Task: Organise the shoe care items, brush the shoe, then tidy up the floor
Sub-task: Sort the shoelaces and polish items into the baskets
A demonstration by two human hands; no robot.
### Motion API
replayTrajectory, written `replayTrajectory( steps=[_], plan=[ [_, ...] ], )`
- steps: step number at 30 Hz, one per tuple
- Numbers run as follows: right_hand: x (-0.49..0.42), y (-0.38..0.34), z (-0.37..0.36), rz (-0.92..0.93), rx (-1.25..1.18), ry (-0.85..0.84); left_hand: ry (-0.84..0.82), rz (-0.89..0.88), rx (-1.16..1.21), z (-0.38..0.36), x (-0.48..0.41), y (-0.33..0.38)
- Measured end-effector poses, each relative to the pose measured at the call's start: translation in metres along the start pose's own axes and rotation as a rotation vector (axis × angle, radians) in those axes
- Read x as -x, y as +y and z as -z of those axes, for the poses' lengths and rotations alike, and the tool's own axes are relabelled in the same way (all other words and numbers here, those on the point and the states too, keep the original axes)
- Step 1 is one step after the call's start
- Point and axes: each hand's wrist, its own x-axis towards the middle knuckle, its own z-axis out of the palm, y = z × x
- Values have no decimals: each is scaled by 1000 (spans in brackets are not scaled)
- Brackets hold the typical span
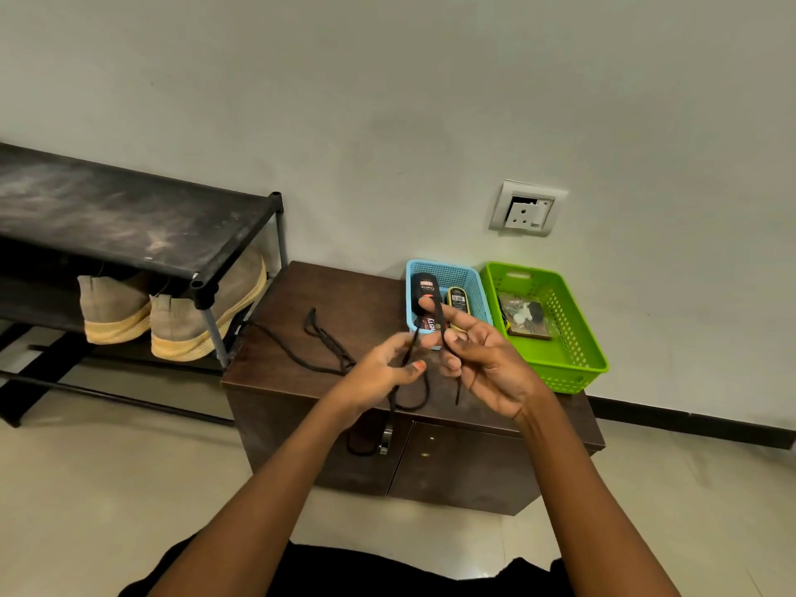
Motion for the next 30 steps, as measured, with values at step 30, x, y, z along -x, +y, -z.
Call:
replayTrajectory(
  steps=[30],
  plan=[
    [-10, 44, 44, -205, 809, -9, -199, -44, -335, 11, 10, 5]
  ],
)
